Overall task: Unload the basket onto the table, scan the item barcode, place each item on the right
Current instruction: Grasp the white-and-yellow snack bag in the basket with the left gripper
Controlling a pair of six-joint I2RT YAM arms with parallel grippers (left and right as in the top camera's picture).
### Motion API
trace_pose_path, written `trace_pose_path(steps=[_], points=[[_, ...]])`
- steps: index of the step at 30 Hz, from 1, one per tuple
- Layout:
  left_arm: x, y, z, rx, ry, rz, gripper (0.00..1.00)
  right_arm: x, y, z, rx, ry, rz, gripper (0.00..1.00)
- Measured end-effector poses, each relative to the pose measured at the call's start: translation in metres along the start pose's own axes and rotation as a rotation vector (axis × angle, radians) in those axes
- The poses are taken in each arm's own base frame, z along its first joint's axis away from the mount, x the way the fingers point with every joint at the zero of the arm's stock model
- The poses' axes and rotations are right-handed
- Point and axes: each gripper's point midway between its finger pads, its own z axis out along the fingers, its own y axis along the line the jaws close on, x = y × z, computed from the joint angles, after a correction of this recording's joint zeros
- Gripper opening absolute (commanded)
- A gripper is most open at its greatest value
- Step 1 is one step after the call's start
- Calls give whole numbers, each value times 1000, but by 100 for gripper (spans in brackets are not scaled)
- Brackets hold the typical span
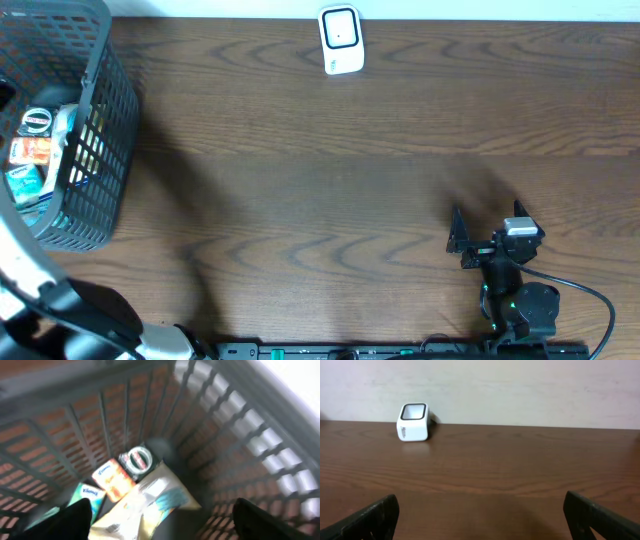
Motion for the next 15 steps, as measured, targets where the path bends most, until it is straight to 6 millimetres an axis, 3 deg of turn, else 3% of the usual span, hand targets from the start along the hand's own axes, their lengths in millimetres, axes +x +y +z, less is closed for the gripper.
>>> trace_pose_path(steps=[5,6,12,15], points=[[63,8,64,44,246,146,98,0,0,0,0,0,0,99],[83,9,82,65,313,172,98,0,0,0,0,0,0,99],[183,18,144,100,604,340,98,0,0,0,0,0,0,99],[193,18,151,54,626,449,98,0,0,0,0,0,0,99]])
